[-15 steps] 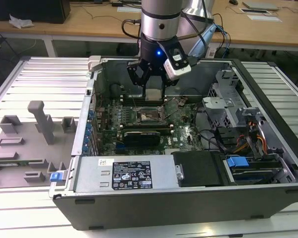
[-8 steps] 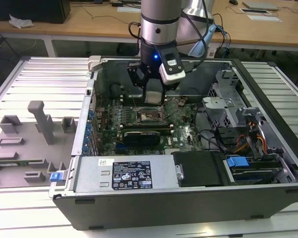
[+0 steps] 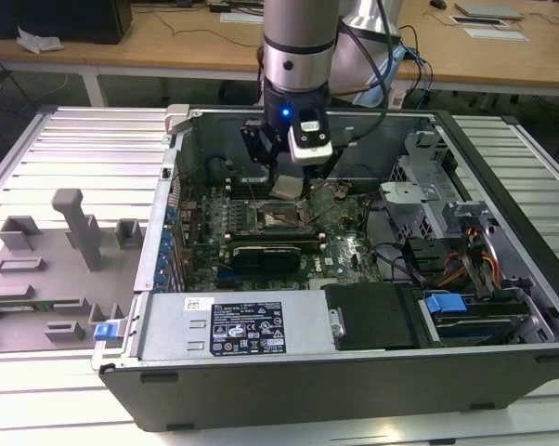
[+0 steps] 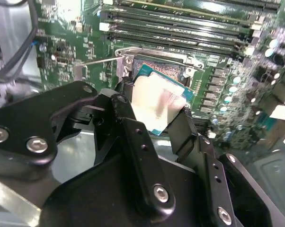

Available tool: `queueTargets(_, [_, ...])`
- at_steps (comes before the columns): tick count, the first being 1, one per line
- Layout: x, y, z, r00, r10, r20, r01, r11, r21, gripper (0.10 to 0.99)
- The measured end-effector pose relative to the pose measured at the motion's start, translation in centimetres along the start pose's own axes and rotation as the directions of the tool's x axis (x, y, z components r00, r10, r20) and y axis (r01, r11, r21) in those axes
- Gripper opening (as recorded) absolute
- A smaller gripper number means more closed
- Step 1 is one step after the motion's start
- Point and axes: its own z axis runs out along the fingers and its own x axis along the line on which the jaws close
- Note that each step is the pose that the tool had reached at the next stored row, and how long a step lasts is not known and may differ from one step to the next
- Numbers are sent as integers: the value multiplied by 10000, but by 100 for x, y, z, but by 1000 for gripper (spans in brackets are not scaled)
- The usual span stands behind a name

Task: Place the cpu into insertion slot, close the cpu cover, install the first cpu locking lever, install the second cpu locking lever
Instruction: 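Place the cpu into insertion slot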

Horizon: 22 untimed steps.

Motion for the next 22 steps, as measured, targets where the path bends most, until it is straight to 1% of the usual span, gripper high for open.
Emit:
queueTargets(2, [0, -1, 15, 9993, 379, 29, -379, 9993, 6, 541])
queueTargets(4, [1, -2, 31, 9971, 765, 58, -765, 9971, 11, 541])
queueTargets(7, [1, -4, 54, 9908, 1350, 104, -1350, 9908, 17, 541])
queueTargets(8, [1, -5, 68, 9853, 1704, 132, -1705, 9854, 19, 541])
queueTargets(10, [1, -6, 82, 9785, 2056, 160, -2057, 9786, 20, 541])
queueTargets(12, [2, -7, 98, 9691, 2458, 193, -2459, 9693, 20, 541])
queueTargets(14, [2, -9, 120, 9536, 3001, 237, -3002, 9539, 18, 541])
queueTargets(15, [2, -10, 126, 9484, 3162, 250, -3164, 9486, 17, 541])
queueTargets(16, [2, -10, 137, 9390, 3429, 271, -3430, 9393, 14, 541])
queueTargets(18, [3, -11, 149, 9255, 3777, 300, -3779, 9259, 11, 541])
queueTargets(19, [3, -13, 164, 9078, 4180, 335, -4182, 9083, 5, 541])
queueTargets(21, [3, -14, 183, 8803, 4729, 381, -4732, 8809, -6, 541])
queueTargets(22, [3, -14, 188, 8720, 4879, 393, -4882, 8727, -10, 541])
